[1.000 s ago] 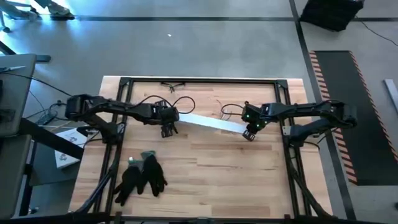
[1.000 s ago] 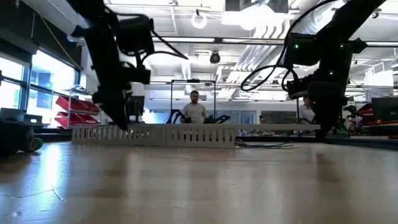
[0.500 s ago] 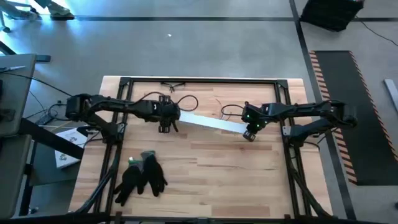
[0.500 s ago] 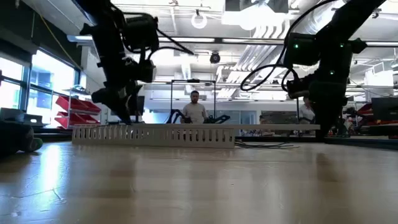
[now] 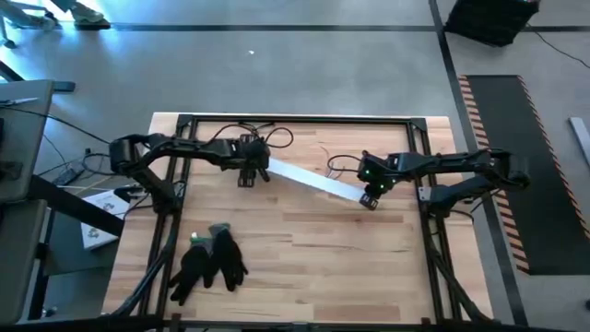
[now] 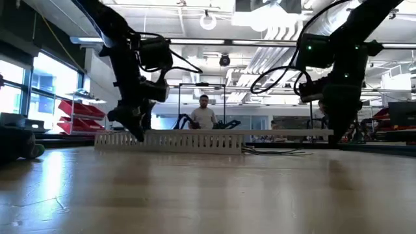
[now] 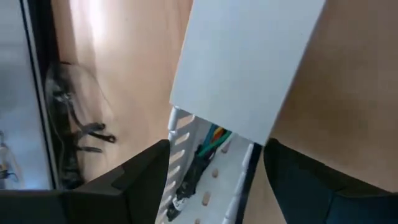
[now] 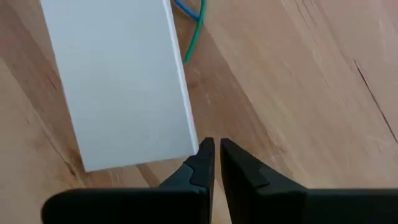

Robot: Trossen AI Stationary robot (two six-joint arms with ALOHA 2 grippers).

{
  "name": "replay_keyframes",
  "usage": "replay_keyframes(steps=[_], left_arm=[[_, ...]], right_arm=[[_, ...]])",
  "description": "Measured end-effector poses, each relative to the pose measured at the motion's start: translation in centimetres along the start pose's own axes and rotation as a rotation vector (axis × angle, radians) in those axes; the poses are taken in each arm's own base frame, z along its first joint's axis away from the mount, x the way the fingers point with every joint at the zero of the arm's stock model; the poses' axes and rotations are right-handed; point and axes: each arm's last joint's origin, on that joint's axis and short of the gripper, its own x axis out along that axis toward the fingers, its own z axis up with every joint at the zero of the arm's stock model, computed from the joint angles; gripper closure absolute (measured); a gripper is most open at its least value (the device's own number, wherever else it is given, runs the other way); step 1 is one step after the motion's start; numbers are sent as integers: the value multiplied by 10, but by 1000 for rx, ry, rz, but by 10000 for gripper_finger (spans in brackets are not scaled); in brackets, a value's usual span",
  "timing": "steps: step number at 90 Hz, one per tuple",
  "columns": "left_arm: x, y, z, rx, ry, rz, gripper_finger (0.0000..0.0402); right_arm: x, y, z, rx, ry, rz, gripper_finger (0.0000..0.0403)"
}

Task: Ziptie cables
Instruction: Close the white cable duct

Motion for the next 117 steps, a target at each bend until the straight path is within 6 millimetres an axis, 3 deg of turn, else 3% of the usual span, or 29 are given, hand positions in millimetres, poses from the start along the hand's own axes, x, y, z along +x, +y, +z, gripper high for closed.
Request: replay_keyframes(steps=[16, 27, 43, 63, 85, 102, 117], left_arm=[[10, -1, 1, -19, 25, 0, 160], [12, -9, -1, -45, 36, -93, 160], [5, -25, 0, -161, 53, -213, 160], [-24, -50, 17, -273, 143, -254, 160], [-64, -69, 45, -189, 86, -272, 160], [-69, -66, 48, -175, 86, -118, 153], [-62, -55, 46, -196, 102, -151, 124]], right_arm=[[0, 0, 0, -9, -1, 5, 392], [0, 1, 0, -42, 2, 27, 392], [0, 1, -2, -55, 26, 42, 392], [0, 0, -7, -51, 84, 36, 392], [0, 0, -8, -46, 92, 45, 392], [0, 0, -8, -45, 91, 45, 392], [0, 0, -8, -50, 88, 46, 392]])
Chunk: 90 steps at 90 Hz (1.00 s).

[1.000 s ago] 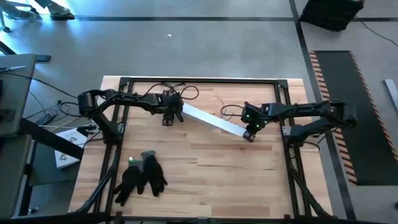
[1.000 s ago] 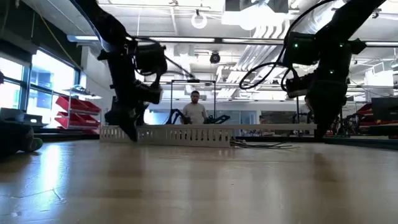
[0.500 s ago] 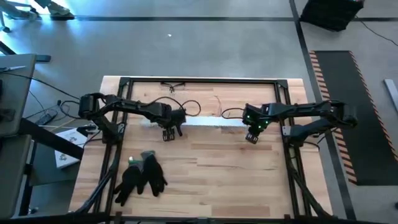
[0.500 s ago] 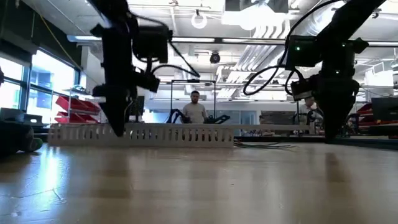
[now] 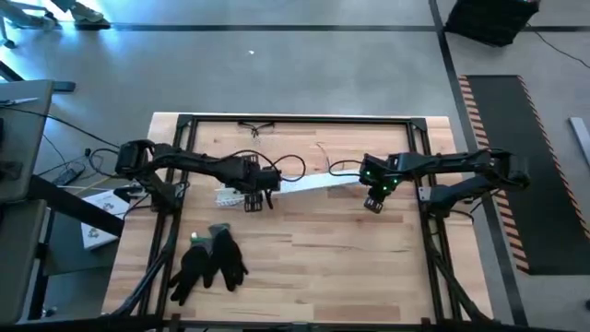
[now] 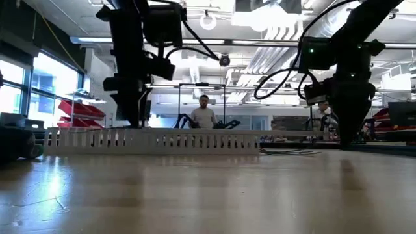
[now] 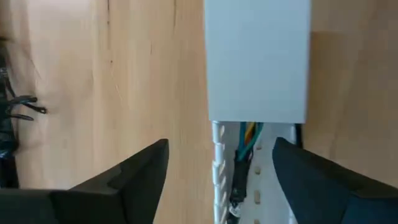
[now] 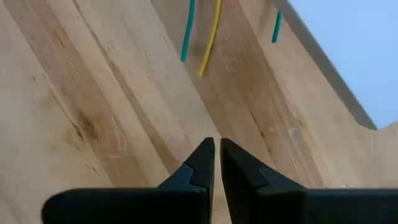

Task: Ziptie cables
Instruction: Close the white cable duct

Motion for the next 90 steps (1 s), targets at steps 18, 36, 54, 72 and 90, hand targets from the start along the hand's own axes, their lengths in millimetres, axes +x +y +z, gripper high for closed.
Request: replay_keyframes(steps=[18, 36, 54, 72, 90], left_arm=[[12, 11, -6, -48, 36, -100, 99], [24, 10, -14, -35, 47, -167, 94], [11, 15, -14, -6, 70, -137, 94], [-6, 18, -10, -88, 5, -208, 94], [0, 11, -11, -154, -10, -269, 94]], right_arm=[[0, 0, 0, -3, -3, 0, 392], [0, 0, 1, -4, -14, 2, 392], [0, 0, 1, -5, -15, 2, 392], [0, 0, 2, 0, -17, 2, 392], [0, 1, 3, -2, -35, 5, 392]])
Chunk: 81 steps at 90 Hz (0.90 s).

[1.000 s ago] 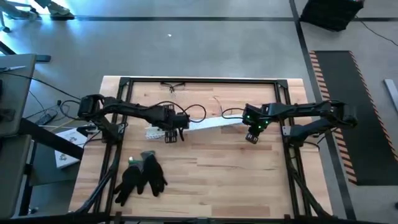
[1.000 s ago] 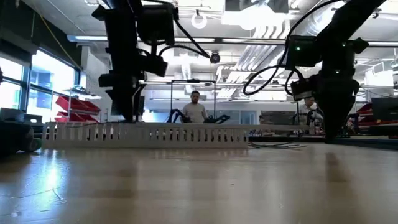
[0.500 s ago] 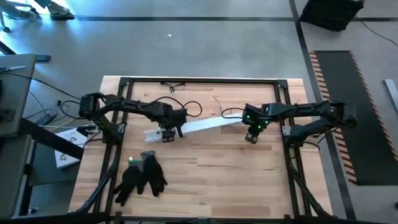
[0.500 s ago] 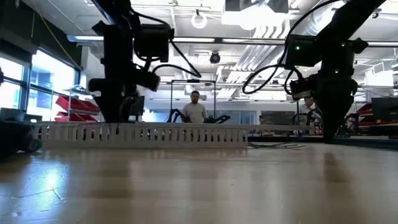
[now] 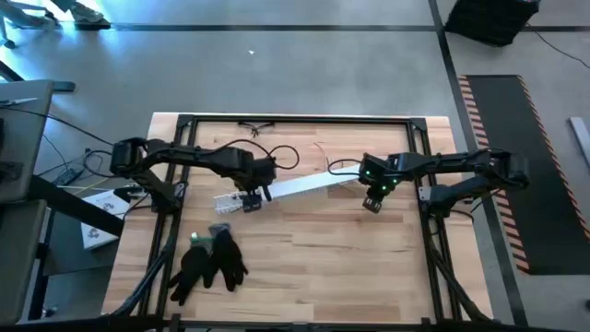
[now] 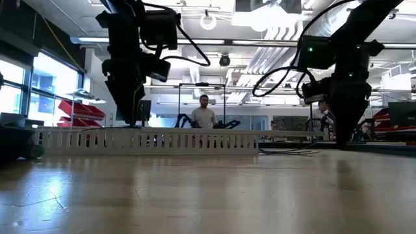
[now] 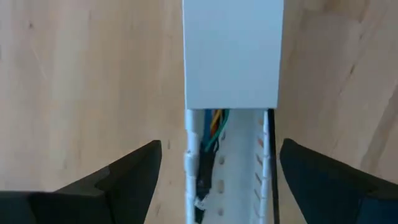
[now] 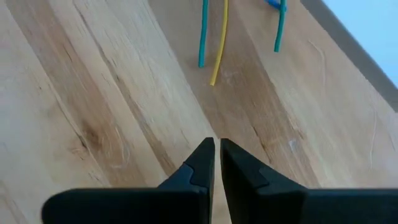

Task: Ziptie cables
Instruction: Close the white cable duct

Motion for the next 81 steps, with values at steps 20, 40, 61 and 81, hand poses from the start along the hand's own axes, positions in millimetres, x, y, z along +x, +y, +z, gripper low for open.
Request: replay_keyframes(steps=[20, 40, 61, 81], left_arm=[[11, -9, -3, -15, -53, -15, 94], [14, -12, -7, 12, -43, 39, 94], [14, -15, -7, 21, -41, 39, 118], [14, -15, -7, 21, -42, 42, 147]], right_arm=[[0, 0, 1, -4, -8, 1, 392], [0, 0, 1, -7, -15, 0, 392], [-6, 0, 2, -25, 28, -28, 392], [-31, -6, 17, 30, 15, -210, 392]])
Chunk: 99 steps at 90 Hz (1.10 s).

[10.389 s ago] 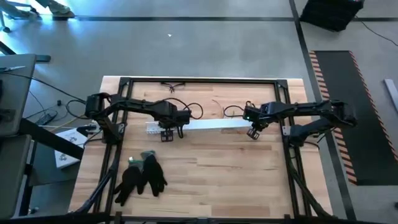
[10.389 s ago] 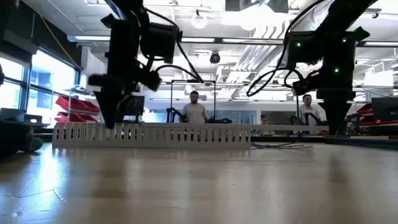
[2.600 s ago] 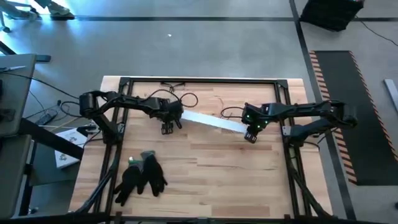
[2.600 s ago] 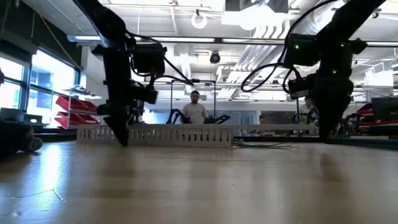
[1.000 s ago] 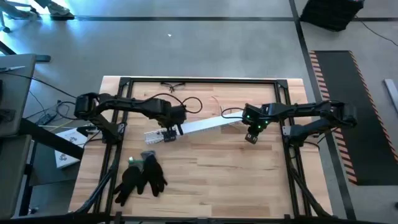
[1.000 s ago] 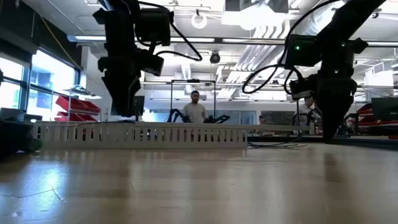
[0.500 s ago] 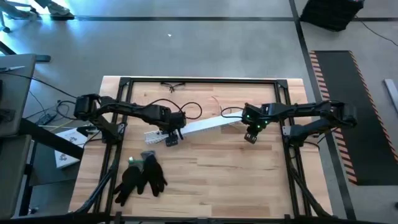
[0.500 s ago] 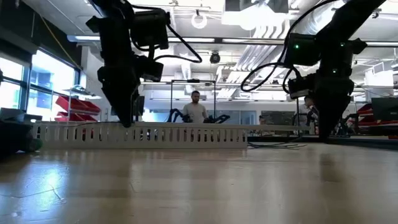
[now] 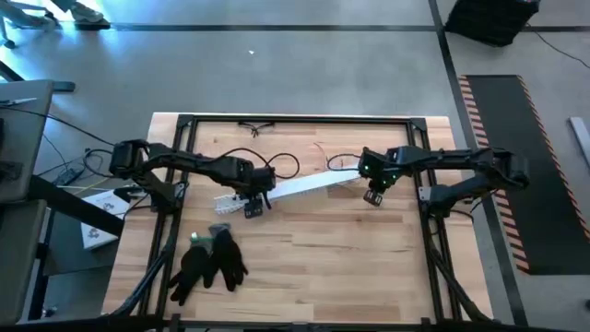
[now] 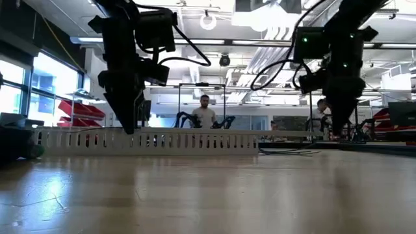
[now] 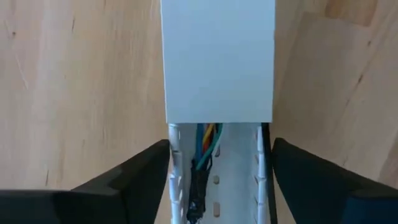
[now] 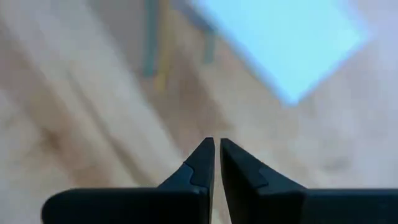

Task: Ziptie cables
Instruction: Close the white cable duct

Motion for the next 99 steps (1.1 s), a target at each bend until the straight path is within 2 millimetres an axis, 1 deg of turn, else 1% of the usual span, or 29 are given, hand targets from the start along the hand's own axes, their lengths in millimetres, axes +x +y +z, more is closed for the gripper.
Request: replay_keyframes(steps=[17, 23, 30, 41, 49, 70, 83, 99], left_arm=[[4, -2, -1, 11, -24, -4, 154], [9, -2, -4, 14, -31, -5, 154], [15, -1, -8, 33, -37, 2, 154], [20, 0, -10, 66, -61, 39, 154], [23, 1, -12, 99, -66, 50, 154], [24, 11, -11, 176, -58, 132, 154], [24, 17, -9, 178, -65, 137, 154], [24, 19, -8, 187, -71, 137, 154]], right_arm=[[1, -28, -2, 175, 43, -134, 392], [3, -36, -4, 214, 56, -139, 392], [7, -41, -2, 223, 33, -94, 392], [10, -40, 5, 210, -37, 50, 392], [10, -36, 9, 196, -77, 105, 392], [0, -28, 15, 155, -98, 49, 392], [-4, -26, 12, 164, -46, 40, 392], [-5, -26, 3, 185, 43, 7, 392]])
